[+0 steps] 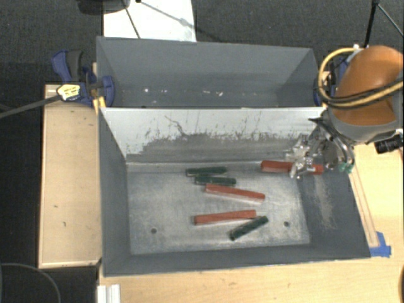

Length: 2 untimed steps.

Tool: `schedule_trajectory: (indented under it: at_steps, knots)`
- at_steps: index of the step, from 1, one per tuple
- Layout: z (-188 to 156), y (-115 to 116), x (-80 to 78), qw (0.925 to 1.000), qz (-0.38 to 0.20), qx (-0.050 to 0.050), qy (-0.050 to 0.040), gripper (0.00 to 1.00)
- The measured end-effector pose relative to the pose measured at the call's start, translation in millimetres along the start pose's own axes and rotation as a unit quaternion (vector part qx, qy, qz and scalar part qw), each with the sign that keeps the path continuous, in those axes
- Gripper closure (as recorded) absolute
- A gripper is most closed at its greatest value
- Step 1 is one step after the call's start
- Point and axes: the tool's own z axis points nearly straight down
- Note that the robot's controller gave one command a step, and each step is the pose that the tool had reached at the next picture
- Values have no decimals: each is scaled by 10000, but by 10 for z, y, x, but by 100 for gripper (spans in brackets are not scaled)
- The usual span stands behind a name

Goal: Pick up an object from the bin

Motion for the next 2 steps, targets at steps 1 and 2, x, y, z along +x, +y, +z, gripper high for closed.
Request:
schedule_trajectory:
  at_steps: [1,2]
  knots:
    - [0,1,0,10000,-6,0,0,100]
    - [-407,-43,-63,10000,-14,1,6,100]
